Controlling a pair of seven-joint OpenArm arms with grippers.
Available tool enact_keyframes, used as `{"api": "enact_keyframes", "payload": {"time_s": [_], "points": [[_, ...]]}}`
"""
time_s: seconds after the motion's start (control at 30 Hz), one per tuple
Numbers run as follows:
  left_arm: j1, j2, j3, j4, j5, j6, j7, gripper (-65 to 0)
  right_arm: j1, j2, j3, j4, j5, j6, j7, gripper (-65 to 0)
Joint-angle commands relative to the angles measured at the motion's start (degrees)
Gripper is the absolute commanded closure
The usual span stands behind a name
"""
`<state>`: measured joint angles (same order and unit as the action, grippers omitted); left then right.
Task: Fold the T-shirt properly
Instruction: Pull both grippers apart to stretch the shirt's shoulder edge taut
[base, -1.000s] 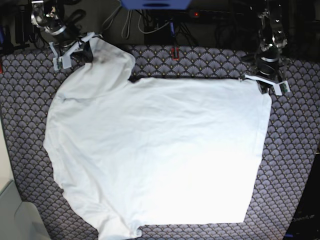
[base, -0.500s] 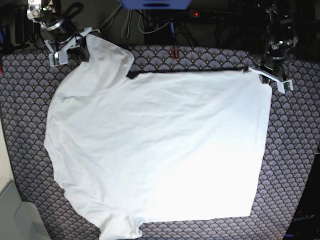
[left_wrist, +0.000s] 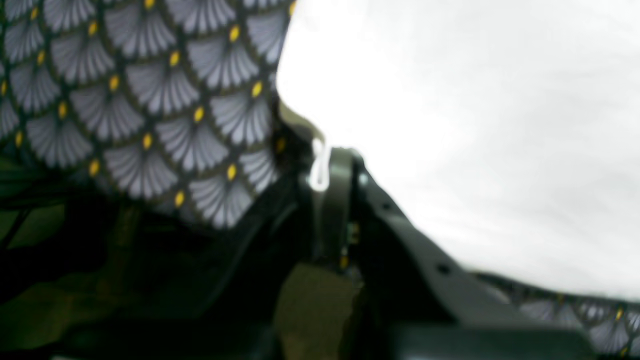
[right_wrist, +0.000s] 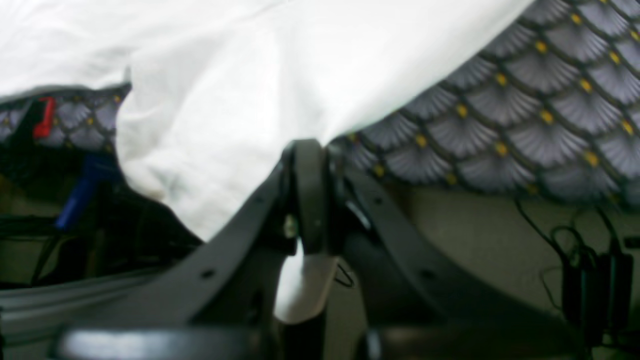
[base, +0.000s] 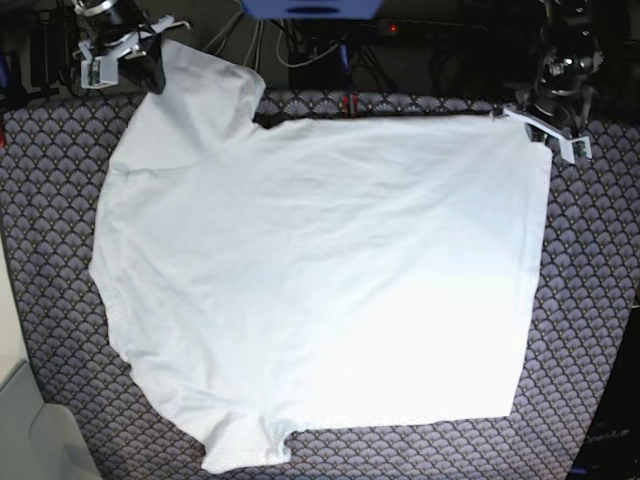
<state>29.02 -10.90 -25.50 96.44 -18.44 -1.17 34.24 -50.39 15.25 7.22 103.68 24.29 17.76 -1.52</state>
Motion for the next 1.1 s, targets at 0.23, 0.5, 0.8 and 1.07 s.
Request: {"api": "enact_keyframes", "payload": {"time_s": [0.23,0.5,0.8,1.07], "points": [[2.59,-0.75,-2.15,4.79,0.55,0.77,-0.96,-0.4,-4.33,0.27,0.47,1.07,0.28,0.22,7.01,0.0],[2.06,-0.75,-2.15,5.23,0.55,0.77,-0.88,-0.4,-3.89,0.18,1.0,2.39,0.28,0.22,7.37,0.0],[-1.02,-0.75,-2.42,5.14,0.55,0.77,-0.79,-0.4,-1.26,0.36,1.0,8.81,0.28,0.13,6.66,0.0],[-6.99,-0.75,-2.59,6.72,0.9,0.77,8.27,-0.4,4.37,0.36,1.08,8.98,0.19,0.13,1.56,0.0]]}}
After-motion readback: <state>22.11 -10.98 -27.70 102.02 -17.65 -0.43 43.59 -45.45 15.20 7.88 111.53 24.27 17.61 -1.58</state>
